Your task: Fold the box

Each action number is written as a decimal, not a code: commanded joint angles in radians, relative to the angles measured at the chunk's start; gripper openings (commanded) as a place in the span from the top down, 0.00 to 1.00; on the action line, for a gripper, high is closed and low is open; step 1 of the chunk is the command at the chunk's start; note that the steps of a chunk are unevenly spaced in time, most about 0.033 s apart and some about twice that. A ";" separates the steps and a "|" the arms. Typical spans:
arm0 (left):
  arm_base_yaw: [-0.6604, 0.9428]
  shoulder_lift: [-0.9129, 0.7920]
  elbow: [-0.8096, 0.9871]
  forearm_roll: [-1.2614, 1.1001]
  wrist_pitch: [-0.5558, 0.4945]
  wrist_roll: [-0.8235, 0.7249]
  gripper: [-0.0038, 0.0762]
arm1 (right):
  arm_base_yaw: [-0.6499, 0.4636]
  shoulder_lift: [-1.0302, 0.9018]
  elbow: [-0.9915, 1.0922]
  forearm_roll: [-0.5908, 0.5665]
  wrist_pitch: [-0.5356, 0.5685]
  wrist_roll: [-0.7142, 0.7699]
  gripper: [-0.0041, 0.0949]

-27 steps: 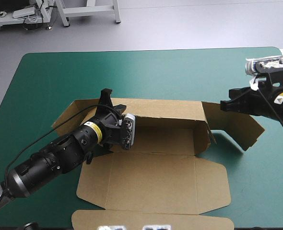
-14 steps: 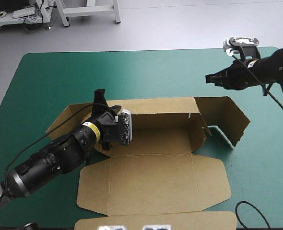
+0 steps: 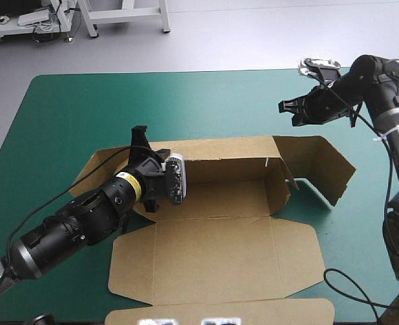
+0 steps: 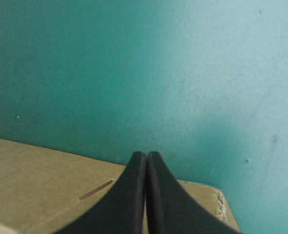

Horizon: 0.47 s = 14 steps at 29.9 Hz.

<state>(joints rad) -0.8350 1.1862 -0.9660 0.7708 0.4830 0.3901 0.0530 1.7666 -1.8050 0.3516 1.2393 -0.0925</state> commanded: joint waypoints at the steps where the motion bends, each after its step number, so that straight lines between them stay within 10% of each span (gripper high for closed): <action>1: -0.009 -0.024 -0.028 0.023 -0.043 -0.014 0.96 | 0.010 -0.019 -0.032 0.016 0.010 0.011 0.97; 14: -0.009 -0.018 -0.028 0.029 0.010 -0.016 0.96 | 0.047 -0.072 0.076 0.030 0.012 0.014 0.97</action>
<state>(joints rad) -0.8350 1.1862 -0.9660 0.7708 0.5209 0.3878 0.0990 1.7760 -1.7336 0.3539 1.2394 -0.0697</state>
